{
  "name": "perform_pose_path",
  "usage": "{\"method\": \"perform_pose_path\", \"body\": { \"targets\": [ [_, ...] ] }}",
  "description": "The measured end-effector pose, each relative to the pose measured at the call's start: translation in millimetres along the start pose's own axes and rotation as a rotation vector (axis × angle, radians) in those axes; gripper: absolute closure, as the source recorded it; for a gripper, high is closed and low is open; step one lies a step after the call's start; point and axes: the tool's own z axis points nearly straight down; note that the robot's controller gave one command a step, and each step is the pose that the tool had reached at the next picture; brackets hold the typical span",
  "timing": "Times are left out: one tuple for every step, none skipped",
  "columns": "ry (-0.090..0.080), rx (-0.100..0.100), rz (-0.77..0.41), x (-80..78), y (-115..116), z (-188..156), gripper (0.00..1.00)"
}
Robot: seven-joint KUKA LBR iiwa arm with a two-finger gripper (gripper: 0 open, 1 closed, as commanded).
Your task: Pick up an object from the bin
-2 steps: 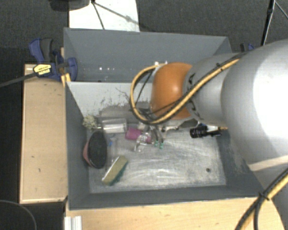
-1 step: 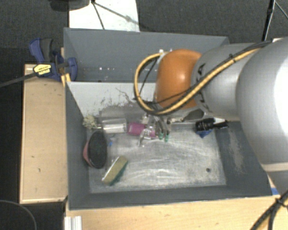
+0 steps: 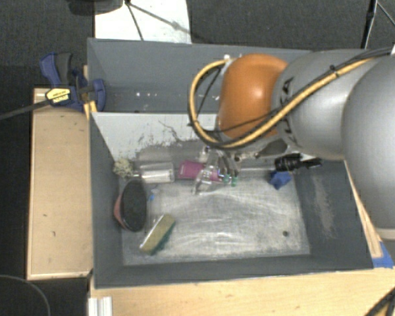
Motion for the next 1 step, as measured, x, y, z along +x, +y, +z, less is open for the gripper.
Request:
{"method": "perform_pose_path", "body": {
  "targets": [
    [-0.001,-0.001,-0.006,-1.2,0.3,-43.0,1.00]
  ]
}}
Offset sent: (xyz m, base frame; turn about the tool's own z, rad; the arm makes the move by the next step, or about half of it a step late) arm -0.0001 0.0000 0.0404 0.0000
